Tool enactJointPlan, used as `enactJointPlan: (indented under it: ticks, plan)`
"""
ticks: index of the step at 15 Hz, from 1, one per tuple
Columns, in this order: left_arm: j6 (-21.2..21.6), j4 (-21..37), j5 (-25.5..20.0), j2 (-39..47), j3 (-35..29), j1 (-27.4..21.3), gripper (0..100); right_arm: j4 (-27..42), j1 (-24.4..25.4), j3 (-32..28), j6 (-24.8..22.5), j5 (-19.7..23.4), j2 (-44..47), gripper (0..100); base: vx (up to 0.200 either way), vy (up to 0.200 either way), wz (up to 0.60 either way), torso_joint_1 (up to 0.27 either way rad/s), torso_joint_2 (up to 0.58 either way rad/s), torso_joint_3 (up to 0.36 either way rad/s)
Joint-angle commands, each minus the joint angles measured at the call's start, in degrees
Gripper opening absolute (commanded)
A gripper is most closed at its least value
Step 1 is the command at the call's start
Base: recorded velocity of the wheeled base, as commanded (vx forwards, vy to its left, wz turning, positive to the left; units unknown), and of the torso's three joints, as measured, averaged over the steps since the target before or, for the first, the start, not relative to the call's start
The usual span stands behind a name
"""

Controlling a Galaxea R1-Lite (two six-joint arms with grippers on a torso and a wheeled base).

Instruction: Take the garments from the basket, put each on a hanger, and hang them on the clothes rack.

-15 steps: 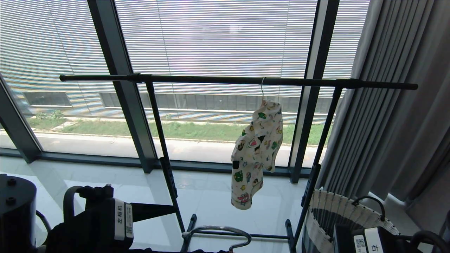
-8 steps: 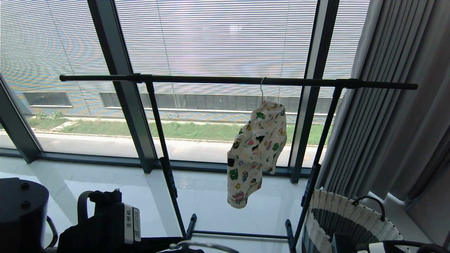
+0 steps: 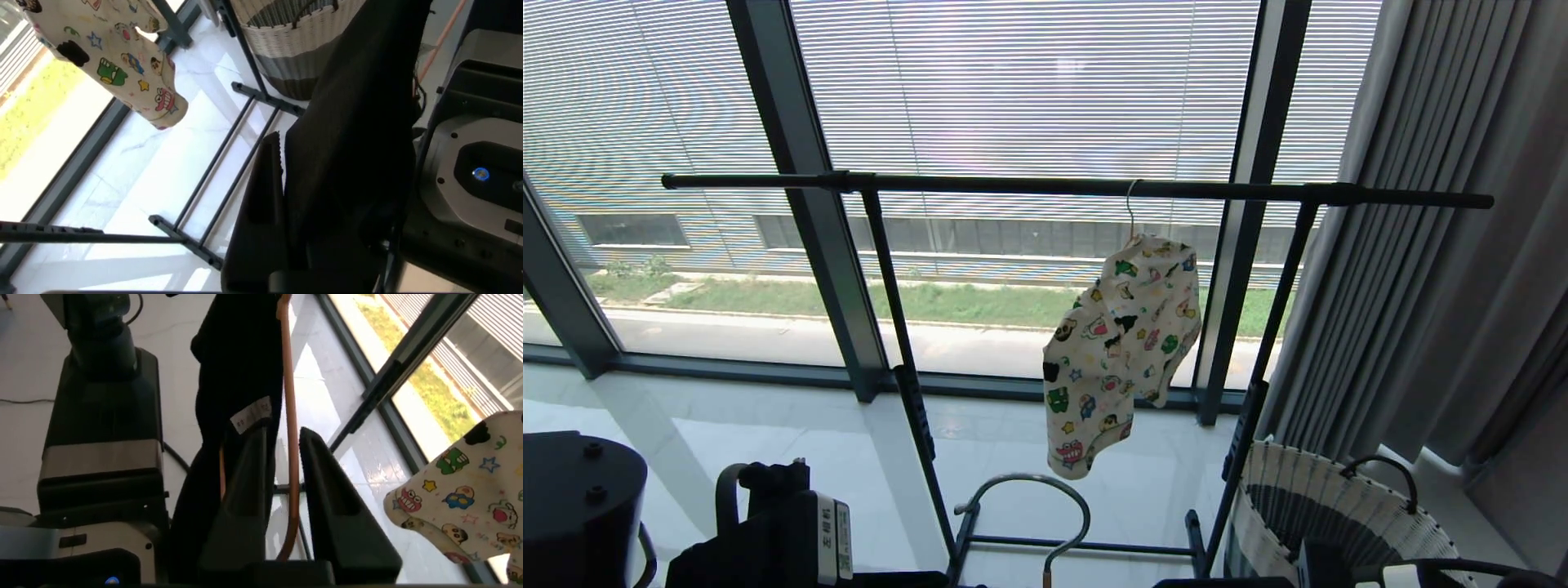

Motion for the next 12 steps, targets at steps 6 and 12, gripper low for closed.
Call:
enactJointPlan:
  ticks: [6, 12]
  plan:
    - [0.0, -0.2, 3.7, 0.0, 2.9, 6.5, 0, 0.1, -2.6, 0.0, -0.5, -3.8, -0.5, 100, 0.000, 0.000, 0.00, 0.000, 0.00, 0.000]
    - [-7.1, -0.2, 7.6, -0.1, -1.4, 13.8, 0, 0.1, -3.6, 0.2, 0.4, -3.6, 2.9, 100, 0.000, 0.000, 0.00, 0.000, 0.00, 0.000]
